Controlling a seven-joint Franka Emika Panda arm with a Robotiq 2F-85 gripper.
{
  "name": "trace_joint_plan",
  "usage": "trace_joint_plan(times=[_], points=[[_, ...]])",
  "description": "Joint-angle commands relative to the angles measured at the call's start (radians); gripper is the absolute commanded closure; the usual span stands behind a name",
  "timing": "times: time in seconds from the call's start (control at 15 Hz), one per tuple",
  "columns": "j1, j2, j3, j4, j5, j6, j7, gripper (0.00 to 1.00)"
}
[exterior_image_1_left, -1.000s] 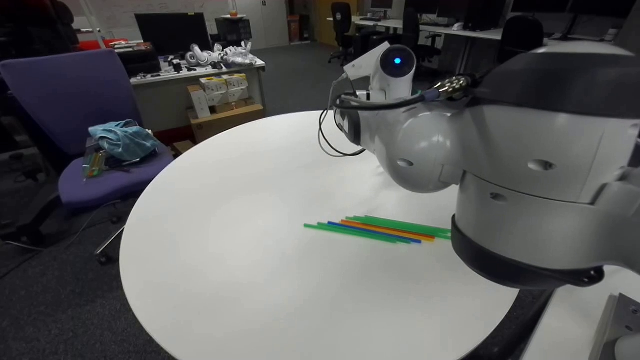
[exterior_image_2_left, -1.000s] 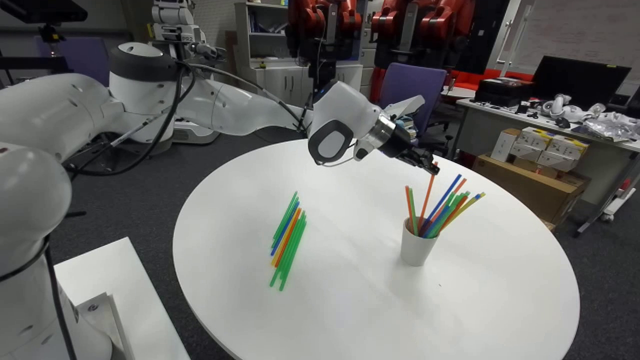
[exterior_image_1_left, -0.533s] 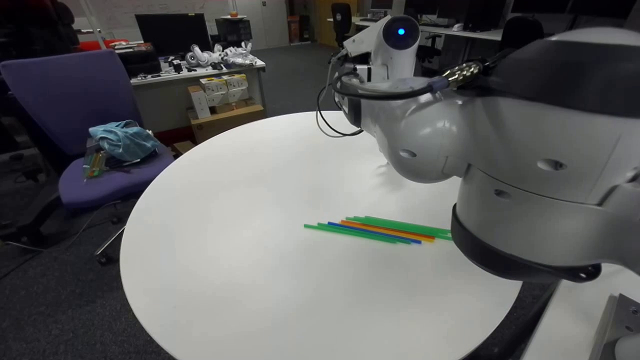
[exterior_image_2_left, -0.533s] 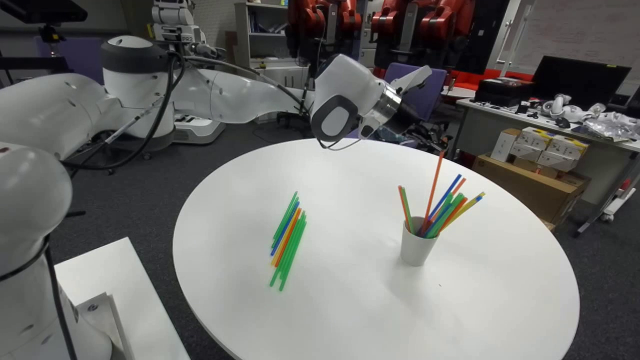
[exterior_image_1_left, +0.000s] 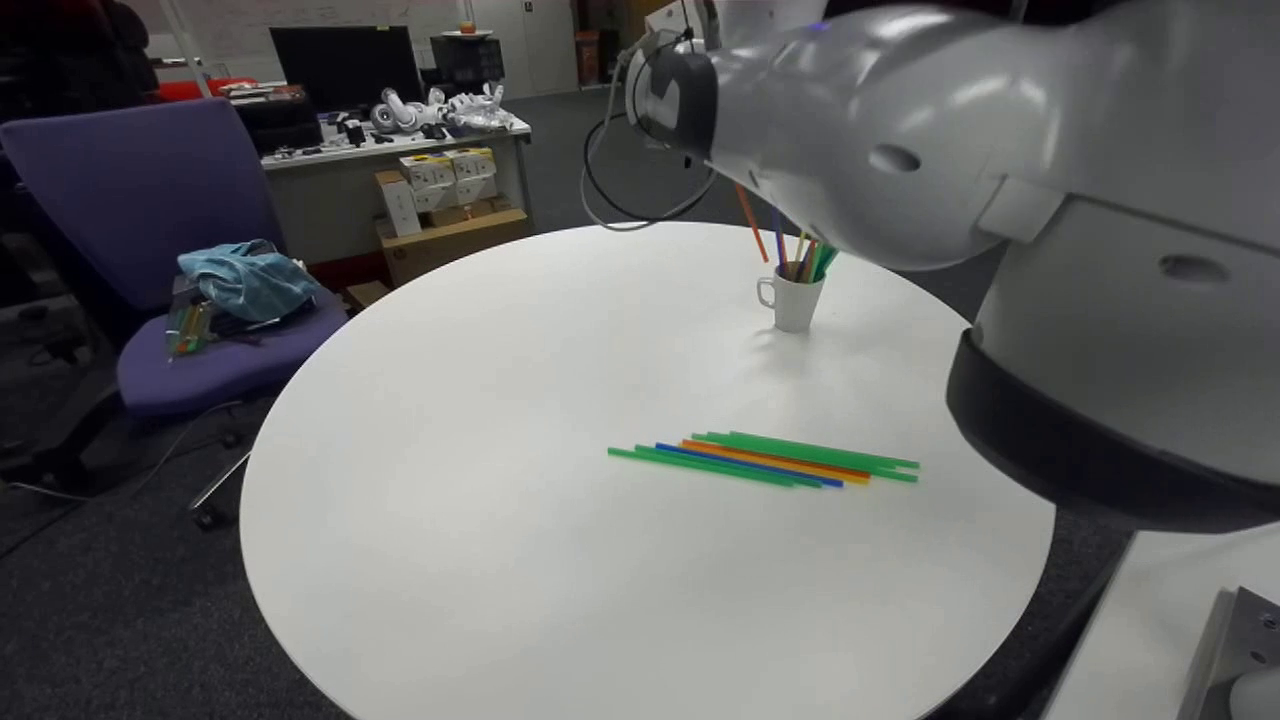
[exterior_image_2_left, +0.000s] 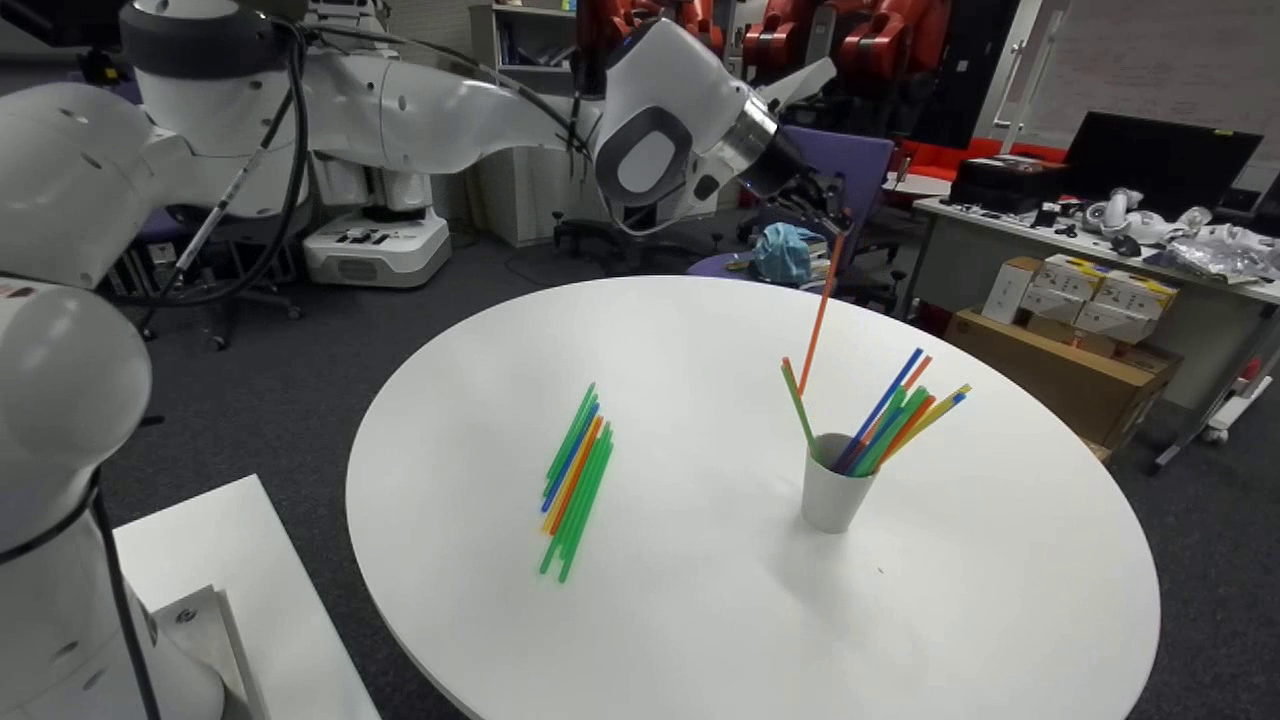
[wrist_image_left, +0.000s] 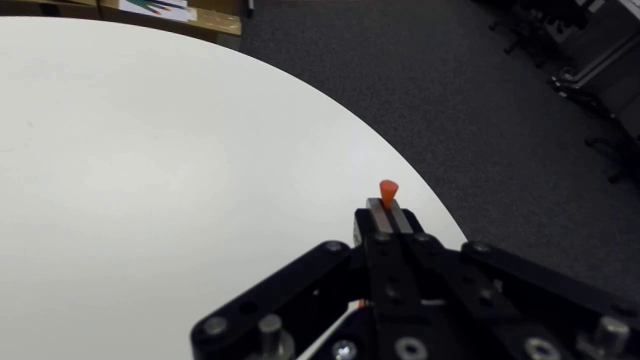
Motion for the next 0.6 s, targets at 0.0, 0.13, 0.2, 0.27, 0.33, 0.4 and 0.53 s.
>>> trace_joint_plan(times=[0.0, 0.13, 0.2, 0.27, 0.33, 0.4, 0.53], points=[[0.036, -0.243, 0.077, -0.017, -0.09, -0.028, -0.108, 1.0], [0.027, -0.32, 0.148, -0.013, -0.185, -0.026, -0.11, 1.0], [0.014, -0.353, 0.191, -0.01, -0.233, -0.028, -0.102, 1.0], [-0.005, -0.382, 0.244, -0.009, -0.276, -0.024, -0.1, 1.0], [-0.026, -0.397, 0.297, -0.01, -0.326, -0.025, -0.086, 1.0], [-0.053, -0.415, 0.353, -0.008, -0.375, -0.028, -0.081, 1.0], [-0.114, -0.419, 0.456, -0.005, -0.501, -0.046, -0.05, 1.0]])
